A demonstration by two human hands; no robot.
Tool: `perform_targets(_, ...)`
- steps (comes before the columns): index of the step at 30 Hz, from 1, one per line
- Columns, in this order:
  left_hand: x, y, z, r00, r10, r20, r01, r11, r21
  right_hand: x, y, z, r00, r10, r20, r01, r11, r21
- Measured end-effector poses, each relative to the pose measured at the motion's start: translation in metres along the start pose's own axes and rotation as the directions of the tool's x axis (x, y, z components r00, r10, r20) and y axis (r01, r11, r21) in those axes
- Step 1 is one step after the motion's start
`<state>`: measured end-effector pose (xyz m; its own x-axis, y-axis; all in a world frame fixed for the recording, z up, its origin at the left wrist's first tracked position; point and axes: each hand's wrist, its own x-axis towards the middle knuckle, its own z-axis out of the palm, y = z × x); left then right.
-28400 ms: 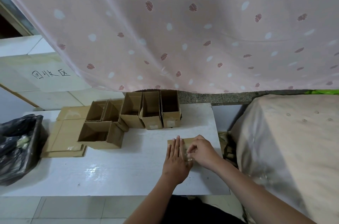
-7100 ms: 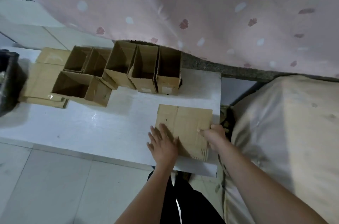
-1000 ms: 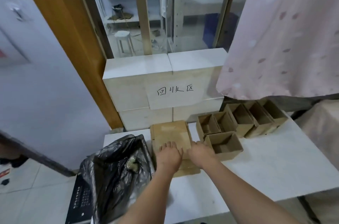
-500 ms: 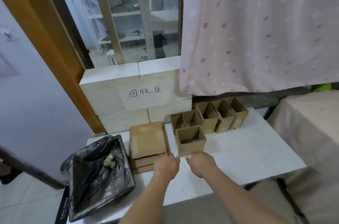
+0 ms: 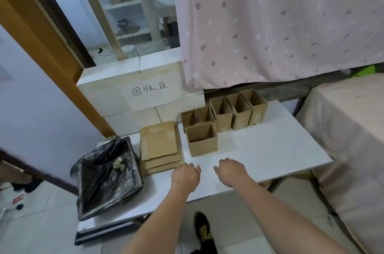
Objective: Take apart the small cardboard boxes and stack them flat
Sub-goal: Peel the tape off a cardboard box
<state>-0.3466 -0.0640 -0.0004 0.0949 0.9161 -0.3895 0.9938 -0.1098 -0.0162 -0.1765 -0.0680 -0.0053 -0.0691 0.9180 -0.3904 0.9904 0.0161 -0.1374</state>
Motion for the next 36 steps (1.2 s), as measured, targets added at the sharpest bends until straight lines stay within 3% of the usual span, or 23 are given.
perform_targets(14, 0.098, -0.02, -0.039, 0.995, -0.096, -0.02, 0.095, 0.995, -0.038, 0.117, 0.028, -0.059, 0.999, -0.039, -0.021, 0.039, 0.999, 0.004)
perform_targets(21, 0.158, -0.027, -0.036, 0.992, -0.099, 0.081, 0.109, 0.986, -0.129, 0.183, 0.024, -0.068, 0.997, 0.0, 0.08, -0.004, 0.999, 0.04)
perform_targets(26, 0.192, -0.024, -0.024, 0.973, -0.185, 0.14, 0.217, 0.936, -0.277, 0.214, 0.03, -0.058, 0.985, 0.07, 0.155, -0.085, 0.992, 0.09)
perform_targets(36, 0.231, -0.015, 0.001, 0.953, -0.233, 0.193, 0.289, 0.89, -0.352, 0.25, 0.037, -0.045, 0.971, 0.037, 0.234, -0.08, 0.981, 0.177)
